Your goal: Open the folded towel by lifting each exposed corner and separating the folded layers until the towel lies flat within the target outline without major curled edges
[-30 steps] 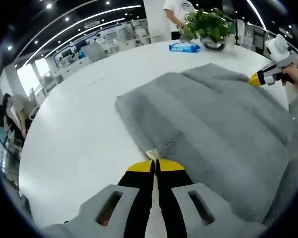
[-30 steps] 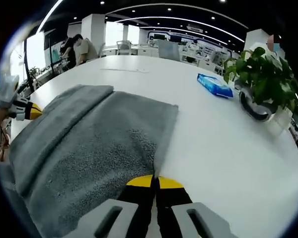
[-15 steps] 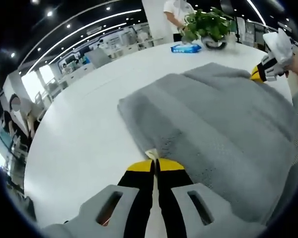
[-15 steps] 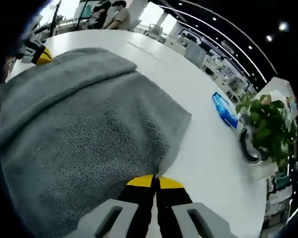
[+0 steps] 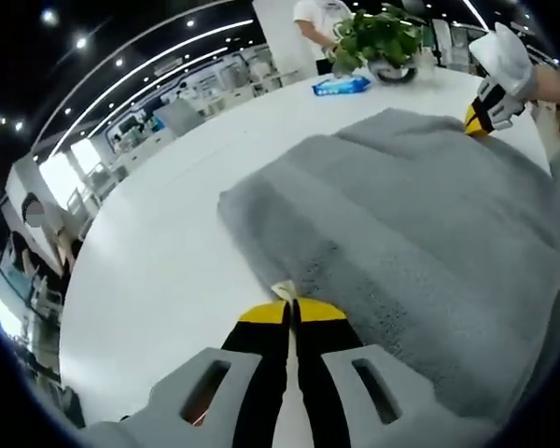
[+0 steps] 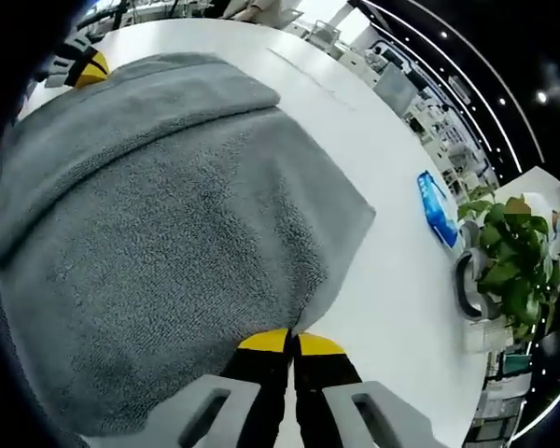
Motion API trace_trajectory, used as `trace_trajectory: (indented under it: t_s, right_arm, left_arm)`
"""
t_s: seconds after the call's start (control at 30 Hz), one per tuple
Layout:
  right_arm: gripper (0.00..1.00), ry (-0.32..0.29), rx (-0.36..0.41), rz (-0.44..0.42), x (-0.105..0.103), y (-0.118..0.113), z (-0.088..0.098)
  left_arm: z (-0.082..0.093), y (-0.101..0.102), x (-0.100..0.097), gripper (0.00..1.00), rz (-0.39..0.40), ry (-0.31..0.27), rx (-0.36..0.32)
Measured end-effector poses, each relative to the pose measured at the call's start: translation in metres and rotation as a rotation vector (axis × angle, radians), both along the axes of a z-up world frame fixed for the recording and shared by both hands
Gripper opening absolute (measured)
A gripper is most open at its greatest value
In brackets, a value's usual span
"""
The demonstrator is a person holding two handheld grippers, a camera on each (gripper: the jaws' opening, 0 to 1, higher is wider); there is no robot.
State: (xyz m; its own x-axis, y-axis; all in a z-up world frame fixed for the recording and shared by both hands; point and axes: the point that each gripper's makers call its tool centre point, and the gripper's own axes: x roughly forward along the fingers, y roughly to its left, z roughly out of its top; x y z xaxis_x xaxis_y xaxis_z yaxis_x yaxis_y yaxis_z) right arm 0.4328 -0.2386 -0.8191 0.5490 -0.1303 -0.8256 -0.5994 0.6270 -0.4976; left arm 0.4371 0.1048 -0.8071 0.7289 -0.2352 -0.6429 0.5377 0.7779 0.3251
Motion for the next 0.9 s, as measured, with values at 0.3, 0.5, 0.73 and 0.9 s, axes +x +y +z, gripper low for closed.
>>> trace_trajectory:
  t_s: [0.3,0.5,0.73,0.9]
  right_arm:
    - [0.0,0.061,-0.194,0.033,0.001,0.001,-0.001]
    - [0.0,0.097,-0.185,-0.002,0.003,-0.003,-0.005]
    - [0.0,0.116,-0.158,-0.03,0.002,-0.004,-0.002]
    - [0.0,0.129,-0.17,-0.034,0.005,-0.009,-0.006]
  left_arm:
    - [0.002,0.002,-0.001,0.01,-0.034,0.002,0.064]
    - [0.002,0.0,0.001,0.01,-0.022,0.057,0.103]
    - [0.002,0.005,0.001,0.0,0.032,0.074,0.056]
    - [0.003,0.013,0.0,0.0,0.075,0.095,0.041]
